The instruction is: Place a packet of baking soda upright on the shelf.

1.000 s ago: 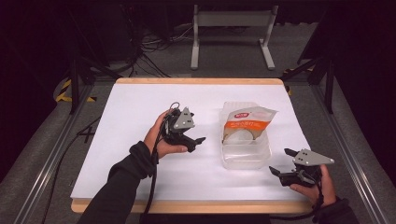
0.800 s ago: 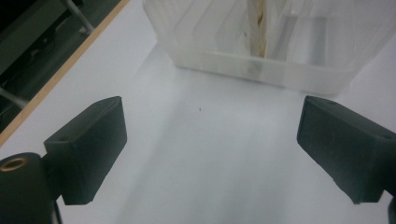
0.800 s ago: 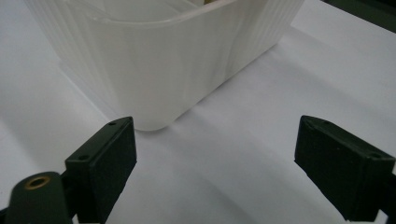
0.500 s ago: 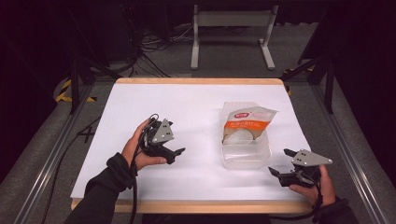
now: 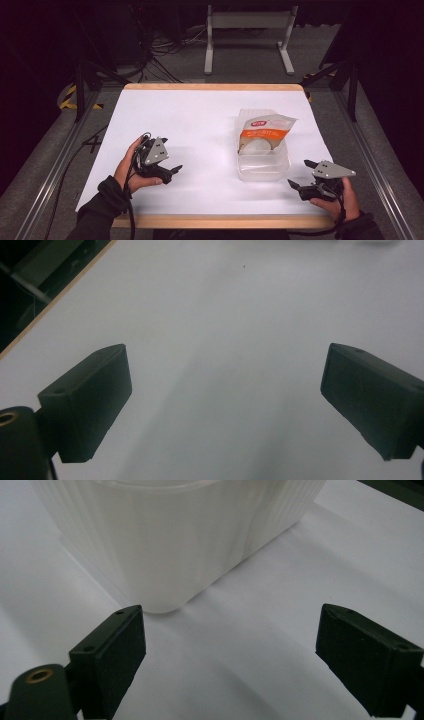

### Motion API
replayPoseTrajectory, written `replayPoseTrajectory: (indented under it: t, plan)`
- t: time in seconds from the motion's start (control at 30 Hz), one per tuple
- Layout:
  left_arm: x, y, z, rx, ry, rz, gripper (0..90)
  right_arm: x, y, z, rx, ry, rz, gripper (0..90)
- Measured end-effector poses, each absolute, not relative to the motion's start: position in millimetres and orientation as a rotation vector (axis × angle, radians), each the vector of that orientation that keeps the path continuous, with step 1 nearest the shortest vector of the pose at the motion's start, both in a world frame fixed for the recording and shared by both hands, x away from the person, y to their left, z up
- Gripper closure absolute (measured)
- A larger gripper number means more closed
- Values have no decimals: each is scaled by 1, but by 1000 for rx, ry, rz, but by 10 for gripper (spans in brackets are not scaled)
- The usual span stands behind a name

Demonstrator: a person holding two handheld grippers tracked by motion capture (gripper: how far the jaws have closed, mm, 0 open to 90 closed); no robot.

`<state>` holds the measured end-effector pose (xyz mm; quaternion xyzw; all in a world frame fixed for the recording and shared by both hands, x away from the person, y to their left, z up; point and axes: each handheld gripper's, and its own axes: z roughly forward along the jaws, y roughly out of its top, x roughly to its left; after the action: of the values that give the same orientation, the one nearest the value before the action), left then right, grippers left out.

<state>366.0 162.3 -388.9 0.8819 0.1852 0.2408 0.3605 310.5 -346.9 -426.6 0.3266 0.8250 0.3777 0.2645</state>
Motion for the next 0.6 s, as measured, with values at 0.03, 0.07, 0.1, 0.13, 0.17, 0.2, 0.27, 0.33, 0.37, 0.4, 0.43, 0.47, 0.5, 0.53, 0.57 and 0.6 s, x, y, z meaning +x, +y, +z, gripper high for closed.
replayPoseTrajectory:
  t: [0.03,0.07,0.1,0.13,0.17,0.2,0.27,0.33,0.37,0.4,0.43,0.47,0.5,0.53,0.57,0.6]
  plan:
    - [365,165,-391,2274,482,628,69,310,-347,-427,881,2230,1019,133]
    - [364,169,-392,2270,493,637,68,310,-347,-427,881,2230,1021,133]
    - [364,169,-392,2270,493,637,68,310,-347,-427,883,2230,1021,132]
    - [364,173,-394,2267,510,636,68,310,-347,-427,883,2230,1021,132]
    - [363,177,-396,2259,523,636,68,310,-347,-427,884,2229,1018,132]
    - [361,180,-398,2258,531,642,67,310,-347,-427,884,2229,1019,132]
    - [359,187,-402,2259,543,645,67,310,-347,-427,885,2227,1019,131]
    - [358,194,-405,2263,556,655,67,310,-347,-428,881,2231,1017,132]
    - [357,197,-407,2266,563,655,68,310,-346,-428,880,2234,1016,132]
    - [356,200,-409,2265,574,651,68,311,-346,-429,881,2234,1014,132]
    - [355,203,-410,2260,584,646,68,311,-346,-429,881,2235,1014,132]
    - [354,208,-412,2261,586,651,68,311,-346,-429,879,2237,1011,132]
    - [353,211,-414,2256,592,644,68,311,-345,-429,878,2238,1008,132]
    - [352,214,-414,2264,588,652,68,311,-345,-429,878,2239,1008,132]
    - [350,218,-416,2265,594,657,68,311,-345,-430,875,2240,1009,132]
    - [349,221,-417,2261,607,649,68,311,-345,-430,875,2241,1006,132]
